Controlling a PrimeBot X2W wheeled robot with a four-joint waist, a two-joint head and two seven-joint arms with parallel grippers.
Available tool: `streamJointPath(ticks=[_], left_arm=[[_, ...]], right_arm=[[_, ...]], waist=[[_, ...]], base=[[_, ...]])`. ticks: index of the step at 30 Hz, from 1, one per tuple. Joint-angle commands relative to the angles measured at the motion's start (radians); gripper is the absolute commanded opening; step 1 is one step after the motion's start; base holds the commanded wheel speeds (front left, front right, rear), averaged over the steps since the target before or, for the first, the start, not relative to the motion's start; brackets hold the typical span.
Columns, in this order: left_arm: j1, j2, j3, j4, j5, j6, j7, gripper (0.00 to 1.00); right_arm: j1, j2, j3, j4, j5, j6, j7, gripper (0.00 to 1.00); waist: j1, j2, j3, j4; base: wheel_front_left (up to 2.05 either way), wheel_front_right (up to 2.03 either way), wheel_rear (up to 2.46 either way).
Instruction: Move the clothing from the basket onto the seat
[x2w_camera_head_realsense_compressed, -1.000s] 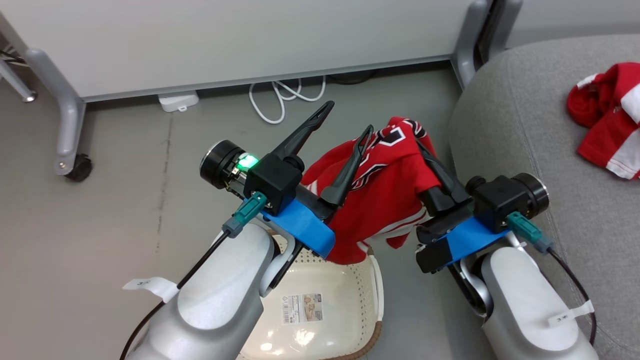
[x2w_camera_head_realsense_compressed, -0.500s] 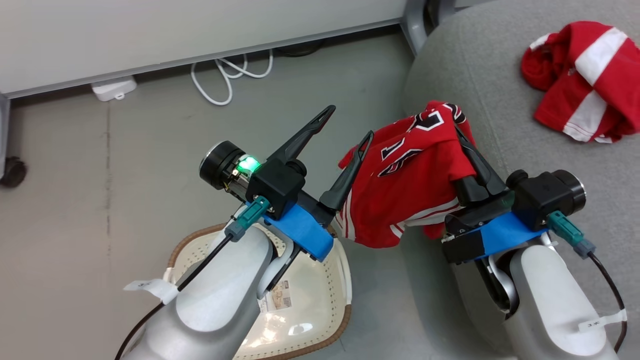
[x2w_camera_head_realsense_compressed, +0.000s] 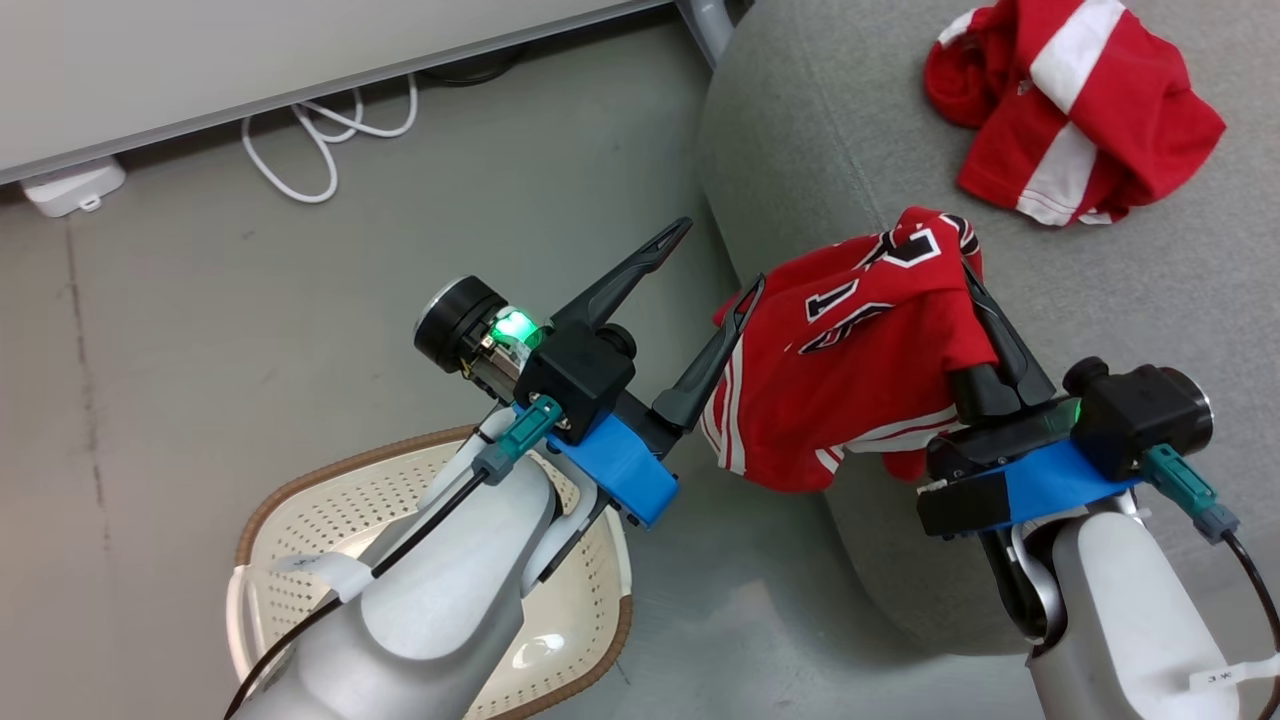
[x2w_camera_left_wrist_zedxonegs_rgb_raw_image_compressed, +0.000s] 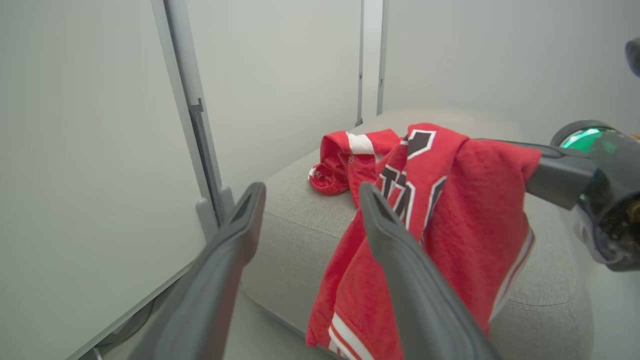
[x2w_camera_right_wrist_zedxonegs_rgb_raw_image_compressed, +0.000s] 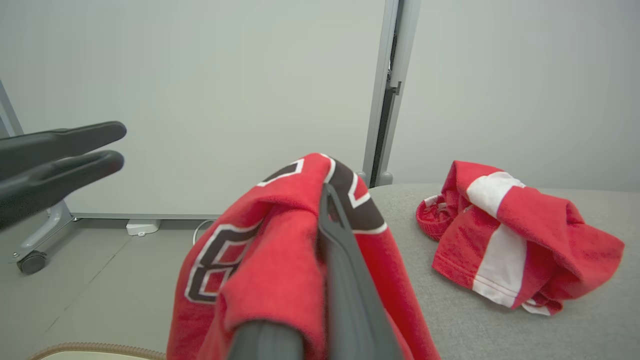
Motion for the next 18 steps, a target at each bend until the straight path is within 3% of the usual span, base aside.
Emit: streamJointPath(ticks=[1,18], left_arm=[[-0.009,0.007,-0.002,0.003,-0.003,-0.001,-0.003,1.00],[-0.004,0.019,0.004,0.001,0.005,-0.001,-0.003,1.00]], right_arm=[[0.010,0.004,-0.004,-0.008,0.001,0.001,-0.001,0.00],[-0.001,0.018,-0.023,-0.025,-0.001,0.001,-0.001,0.00]], waist=[[0.0000,0.0000,0.005,-0.013],[0.0000,0.0000,0.023,-0.046]], base=[[0.00,0.00,0.00],[0.00,0.00,0.00]])
